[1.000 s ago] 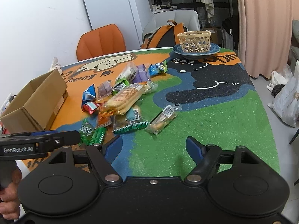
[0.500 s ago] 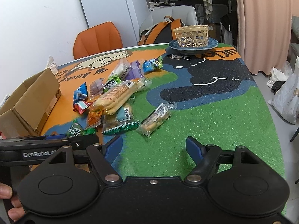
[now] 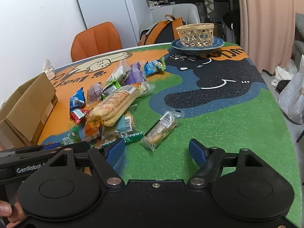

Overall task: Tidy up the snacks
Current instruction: 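Grasp the green snack packet with the left gripper while the right grasps a clear-wrapped biscuit, then carry both snacks over the cardboard box and open both grippers to drop them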

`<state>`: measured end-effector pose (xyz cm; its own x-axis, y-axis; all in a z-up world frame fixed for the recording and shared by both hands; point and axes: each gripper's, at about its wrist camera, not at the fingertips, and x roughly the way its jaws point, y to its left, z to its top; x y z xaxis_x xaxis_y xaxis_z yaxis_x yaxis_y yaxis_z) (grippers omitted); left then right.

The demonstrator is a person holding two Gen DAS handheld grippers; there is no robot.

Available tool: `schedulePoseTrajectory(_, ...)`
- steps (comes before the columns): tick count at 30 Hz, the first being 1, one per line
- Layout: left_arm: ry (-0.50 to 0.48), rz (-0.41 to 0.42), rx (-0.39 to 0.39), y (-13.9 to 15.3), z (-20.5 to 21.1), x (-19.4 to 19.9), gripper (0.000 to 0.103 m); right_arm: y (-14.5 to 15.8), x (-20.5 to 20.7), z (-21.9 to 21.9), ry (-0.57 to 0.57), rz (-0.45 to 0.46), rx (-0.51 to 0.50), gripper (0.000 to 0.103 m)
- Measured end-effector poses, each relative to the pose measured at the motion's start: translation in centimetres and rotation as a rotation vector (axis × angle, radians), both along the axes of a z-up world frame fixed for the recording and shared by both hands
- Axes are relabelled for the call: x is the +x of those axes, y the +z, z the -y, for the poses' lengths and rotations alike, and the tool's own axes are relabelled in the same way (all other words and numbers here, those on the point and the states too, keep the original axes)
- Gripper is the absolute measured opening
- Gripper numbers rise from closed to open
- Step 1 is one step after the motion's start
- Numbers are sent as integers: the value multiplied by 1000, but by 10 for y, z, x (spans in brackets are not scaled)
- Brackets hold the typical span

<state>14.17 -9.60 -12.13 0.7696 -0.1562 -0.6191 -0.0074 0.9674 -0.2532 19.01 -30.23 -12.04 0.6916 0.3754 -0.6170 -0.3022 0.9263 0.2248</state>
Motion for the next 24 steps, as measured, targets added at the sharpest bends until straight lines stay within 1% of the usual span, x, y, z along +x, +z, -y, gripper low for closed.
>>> schedulePoseTrajectory(8, 51, 16, 3, 7, -19, -6, 41, 0, 14, -13, -9, 30, -27, 74)
schedulePoseTrajectory(9, 55, 18, 4, 7, -20, -6, 41, -2, 15, -15, -14, 32, -36, 73)
schedulePoseTrajectory(10, 59, 20, 3, 8, -22, -7, 41, -4, 17, -16, -18, 28, -47, 68)
schedulePoseTrajectory(12, 65, 24, 2, 11, -25, -9, 41, -6, 19, -15, -16, 23, -35, 61)
schedulePoseTrajectory(13, 67, 27, -1, 12, -26, -10, 41, -6, 18, -15, -16, 26, -37, 54)
schedulePoseTrajectory(14, 68, 30, -3, 13, -26, -11, 41, -6, 18, -16, -13, 27, -50, 49)
schedulePoseTrajectory(16, 71, 37, -5, 16, -28, -12, 41, -4, 19, -16, -15, 6, -71, 21)
schedulePoseTrajectory(19, 76, 45, -14, 20, -31, -13, 41, -1, 21, -10, -14, -31, -26, 21)
schedulePoseTrajectory(24, 80, 70, -14, 31, -36, -17, 41, 11, 12, -8, -13, -4, 1, 21)
